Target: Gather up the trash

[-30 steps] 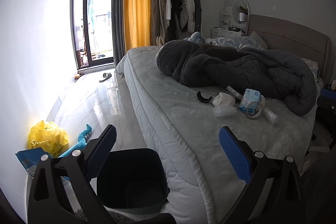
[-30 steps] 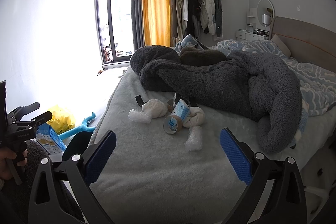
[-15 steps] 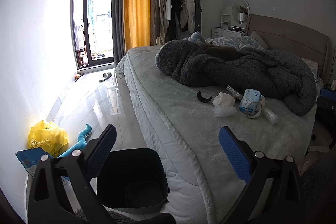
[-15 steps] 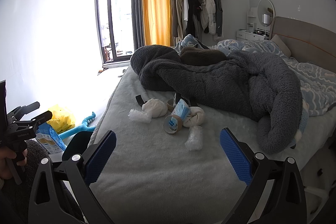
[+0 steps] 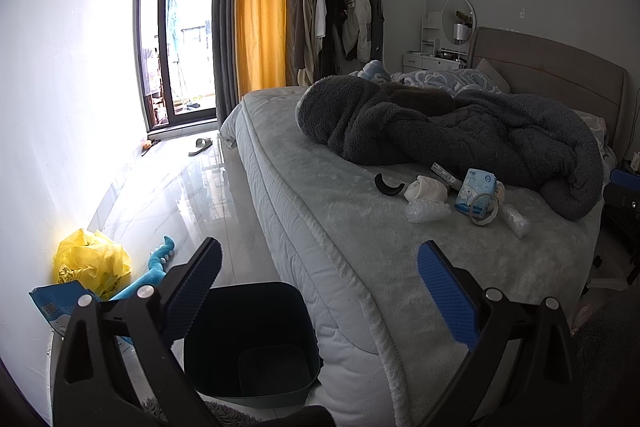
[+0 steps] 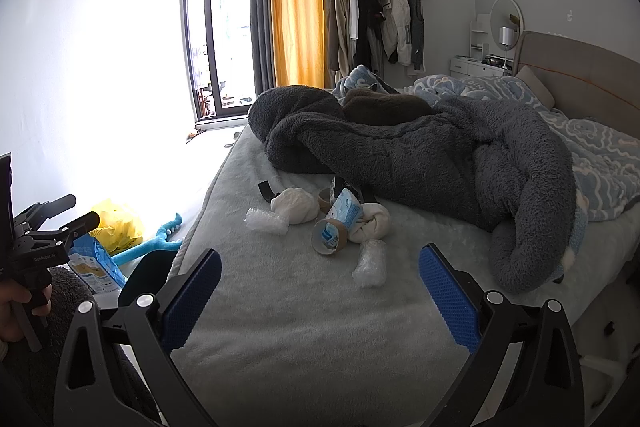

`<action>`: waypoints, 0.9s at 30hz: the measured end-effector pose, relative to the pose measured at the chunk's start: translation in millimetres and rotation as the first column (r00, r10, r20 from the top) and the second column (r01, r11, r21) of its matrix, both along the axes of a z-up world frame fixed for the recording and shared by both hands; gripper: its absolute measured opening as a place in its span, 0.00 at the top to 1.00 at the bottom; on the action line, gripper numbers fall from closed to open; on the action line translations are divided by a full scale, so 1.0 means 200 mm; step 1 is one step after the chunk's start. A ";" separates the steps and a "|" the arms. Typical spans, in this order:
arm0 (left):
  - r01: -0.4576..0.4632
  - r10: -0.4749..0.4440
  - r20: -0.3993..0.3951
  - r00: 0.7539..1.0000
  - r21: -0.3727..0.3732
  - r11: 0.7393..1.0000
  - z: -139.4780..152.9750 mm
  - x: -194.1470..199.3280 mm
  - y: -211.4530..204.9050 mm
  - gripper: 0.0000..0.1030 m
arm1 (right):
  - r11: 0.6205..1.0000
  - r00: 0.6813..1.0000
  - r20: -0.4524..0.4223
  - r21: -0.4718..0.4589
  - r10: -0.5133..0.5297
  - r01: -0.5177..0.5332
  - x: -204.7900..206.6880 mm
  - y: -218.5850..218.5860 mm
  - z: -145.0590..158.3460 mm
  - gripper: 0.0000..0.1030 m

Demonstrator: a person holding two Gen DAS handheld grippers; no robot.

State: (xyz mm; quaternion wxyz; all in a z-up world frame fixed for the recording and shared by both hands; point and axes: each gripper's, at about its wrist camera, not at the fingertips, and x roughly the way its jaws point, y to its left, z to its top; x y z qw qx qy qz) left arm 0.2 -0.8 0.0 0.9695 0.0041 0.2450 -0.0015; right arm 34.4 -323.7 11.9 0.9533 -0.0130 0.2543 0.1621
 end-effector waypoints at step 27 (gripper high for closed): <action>0.019 -0.020 -0.055 0.998 -0.014 1.000 -0.02 0.07 0.00 0.03 | 1.000 0.994 -0.113 -0.013 -0.003 0.002 0.09 0.03 -0.06 0.03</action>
